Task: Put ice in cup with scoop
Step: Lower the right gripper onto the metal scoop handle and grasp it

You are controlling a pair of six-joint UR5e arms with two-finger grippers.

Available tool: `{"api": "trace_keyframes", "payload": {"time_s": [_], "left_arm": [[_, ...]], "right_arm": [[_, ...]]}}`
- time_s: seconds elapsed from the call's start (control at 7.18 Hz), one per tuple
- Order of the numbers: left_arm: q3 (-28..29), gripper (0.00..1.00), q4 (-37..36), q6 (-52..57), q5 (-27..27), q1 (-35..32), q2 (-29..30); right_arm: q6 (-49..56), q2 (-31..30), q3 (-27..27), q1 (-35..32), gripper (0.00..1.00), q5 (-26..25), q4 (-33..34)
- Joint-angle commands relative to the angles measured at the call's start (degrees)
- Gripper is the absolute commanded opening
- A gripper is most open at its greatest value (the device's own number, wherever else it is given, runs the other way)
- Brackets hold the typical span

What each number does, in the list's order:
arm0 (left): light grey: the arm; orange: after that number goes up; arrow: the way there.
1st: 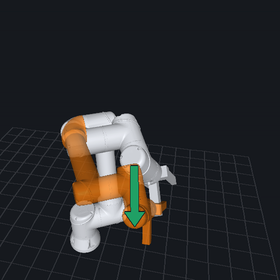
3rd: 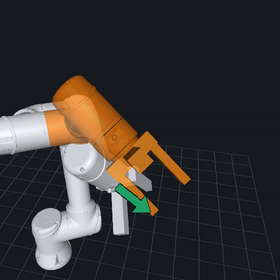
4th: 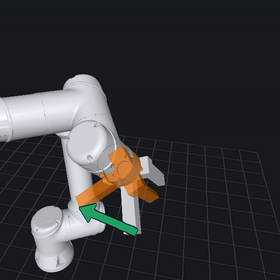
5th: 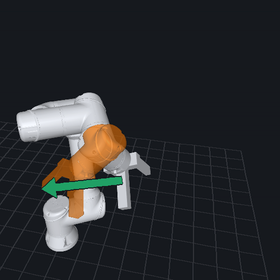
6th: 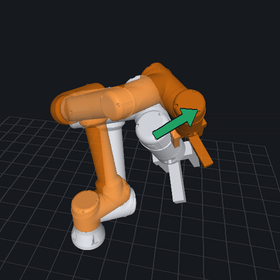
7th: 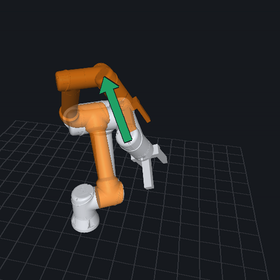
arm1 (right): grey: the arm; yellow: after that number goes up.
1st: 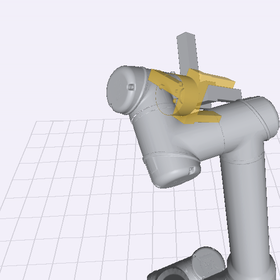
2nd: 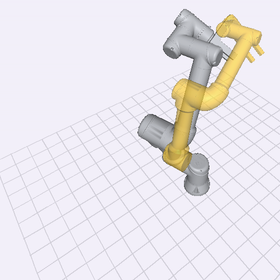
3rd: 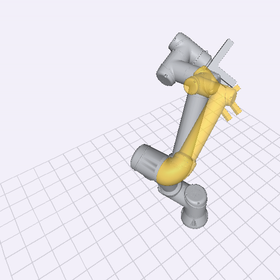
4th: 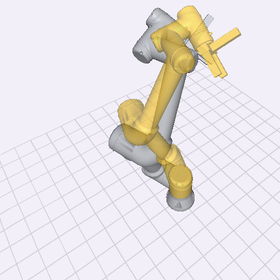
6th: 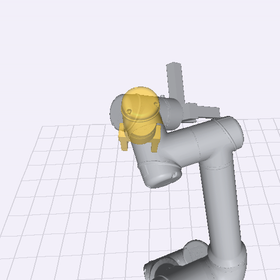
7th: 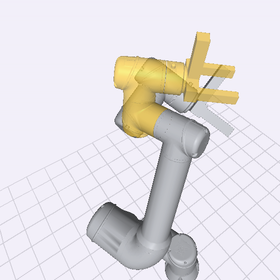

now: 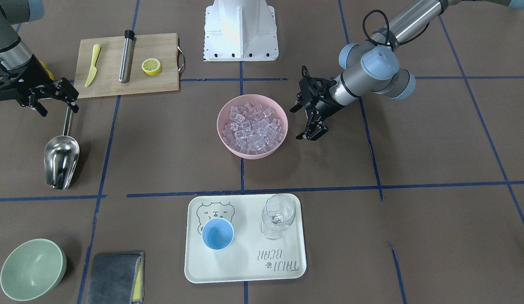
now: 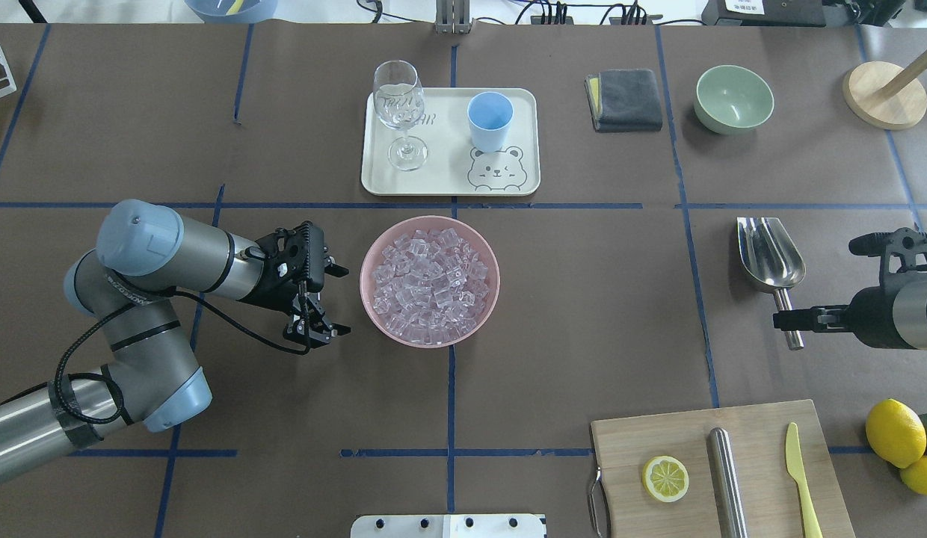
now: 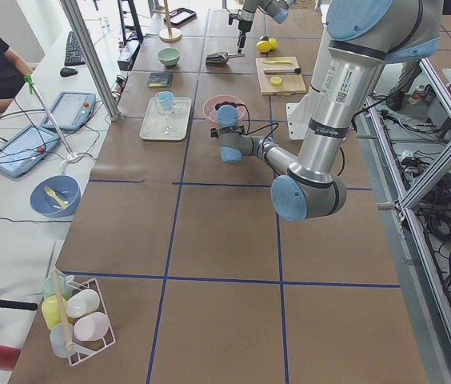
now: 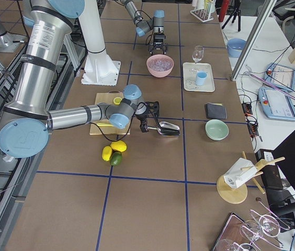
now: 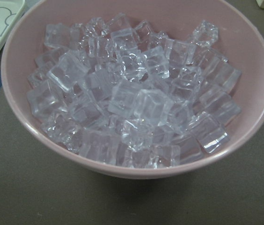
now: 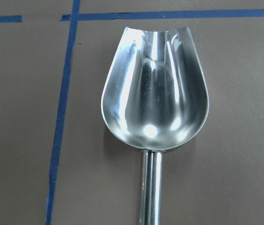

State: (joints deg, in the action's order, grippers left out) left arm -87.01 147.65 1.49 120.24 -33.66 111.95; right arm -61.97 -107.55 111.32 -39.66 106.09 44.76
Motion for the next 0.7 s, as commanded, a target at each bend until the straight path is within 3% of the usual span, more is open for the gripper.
{"api": "trace_keyframes", "payload": {"time_s": [0.0, 0.56], "left_arm": [[0.0, 1.00, 0.0, 0.0, 0.0, 0.0, -0.1], [0.0, 1.00, 0.1, 0.1, 0.0, 0.0, -0.3]], "right_arm": [[0.0, -0.1, -1.0, 2.2, 1.00, -2.6, 0.2], [0.0, 2.6, -3.6, 3.2, 0.94, -3.1, 0.2]]}}
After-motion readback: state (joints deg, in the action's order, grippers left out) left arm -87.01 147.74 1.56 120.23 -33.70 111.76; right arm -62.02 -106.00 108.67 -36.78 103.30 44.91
